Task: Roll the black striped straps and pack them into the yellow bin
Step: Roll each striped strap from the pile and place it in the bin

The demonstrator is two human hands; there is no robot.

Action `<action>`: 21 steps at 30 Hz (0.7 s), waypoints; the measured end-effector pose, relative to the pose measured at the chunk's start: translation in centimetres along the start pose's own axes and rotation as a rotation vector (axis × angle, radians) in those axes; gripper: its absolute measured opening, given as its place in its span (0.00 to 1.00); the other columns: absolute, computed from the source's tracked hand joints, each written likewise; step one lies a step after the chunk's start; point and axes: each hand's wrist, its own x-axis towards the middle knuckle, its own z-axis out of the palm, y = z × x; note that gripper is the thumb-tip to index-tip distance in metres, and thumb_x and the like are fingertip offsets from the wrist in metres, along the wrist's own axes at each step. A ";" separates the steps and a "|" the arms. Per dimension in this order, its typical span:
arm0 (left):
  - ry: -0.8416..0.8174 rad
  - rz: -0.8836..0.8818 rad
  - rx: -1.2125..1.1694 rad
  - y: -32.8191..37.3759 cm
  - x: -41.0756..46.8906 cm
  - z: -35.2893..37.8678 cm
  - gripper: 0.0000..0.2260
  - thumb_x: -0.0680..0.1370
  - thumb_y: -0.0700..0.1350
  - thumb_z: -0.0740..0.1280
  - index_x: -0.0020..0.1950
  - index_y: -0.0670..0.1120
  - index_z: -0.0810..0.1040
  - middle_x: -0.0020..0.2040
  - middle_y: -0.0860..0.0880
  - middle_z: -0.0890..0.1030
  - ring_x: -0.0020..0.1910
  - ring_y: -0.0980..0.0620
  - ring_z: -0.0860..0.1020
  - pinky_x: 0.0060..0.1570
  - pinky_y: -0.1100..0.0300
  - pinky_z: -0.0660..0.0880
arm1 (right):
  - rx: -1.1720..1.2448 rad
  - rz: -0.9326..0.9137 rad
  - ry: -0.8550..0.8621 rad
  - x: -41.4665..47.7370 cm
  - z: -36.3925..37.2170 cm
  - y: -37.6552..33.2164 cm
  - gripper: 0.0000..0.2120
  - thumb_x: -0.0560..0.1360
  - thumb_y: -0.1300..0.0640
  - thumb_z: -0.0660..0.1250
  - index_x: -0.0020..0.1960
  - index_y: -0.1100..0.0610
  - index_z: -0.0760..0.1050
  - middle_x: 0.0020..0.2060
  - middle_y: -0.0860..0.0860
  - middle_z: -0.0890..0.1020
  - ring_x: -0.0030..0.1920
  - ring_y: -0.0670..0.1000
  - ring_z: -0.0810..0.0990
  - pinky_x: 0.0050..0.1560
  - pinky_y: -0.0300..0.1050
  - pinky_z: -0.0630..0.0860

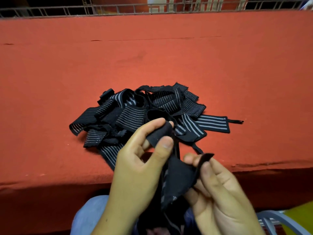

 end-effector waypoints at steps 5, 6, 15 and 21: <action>-0.043 -0.161 -0.063 -0.5 1.3 -2.2 0.12 0.84 0.40 0.62 0.62 0.50 0.82 0.55 0.51 0.87 0.58 0.48 0.85 0.61 0.50 0.79 | -0.374 -0.316 0.044 1.1 -2.0 -5.7 0.14 0.69 0.38 0.77 0.44 0.48 0.87 0.45 0.46 0.88 0.47 0.44 0.85 0.50 0.34 0.78; -0.089 -0.164 -0.051 -0.8 1.4 -2.6 0.12 0.85 0.39 0.62 0.62 0.50 0.82 0.53 0.49 0.88 0.56 0.46 0.86 0.60 0.49 0.80 | -0.410 -0.330 0.032 1.4 -2.4 -5.4 0.10 0.69 0.41 0.75 0.43 0.47 0.87 0.43 0.46 0.88 0.45 0.42 0.85 0.48 0.32 0.78; -0.162 -0.204 -0.118 -1.0 1.7 -1.4 0.19 0.84 0.32 0.60 0.72 0.47 0.71 0.29 0.58 0.80 0.25 0.65 0.75 0.30 0.76 0.69 | -0.284 -0.141 0.010 3.1 -0.4 -3.9 0.07 0.70 0.56 0.73 0.45 0.54 0.88 0.37 0.48 0.88 0.36 0.40 0.83 0.38 0.30 0.76; -0.206 -0.272 -0.246 -0.7 1.4 -1.8 0.12 0.83 0.36 0.63 0.66 0.42 0.80 0.51 0.43 0.87 0.42 0.55 0.85 0.42 0.68 0.78 | -0.294 -0.112 0.036 3.9 -0.4 -3.4 0.11 0.69 0.53 0.74 0.49 0.56 0.87 0.42 0.53 0.89 0.41 0.46 0.85 0.42 0.34 0.78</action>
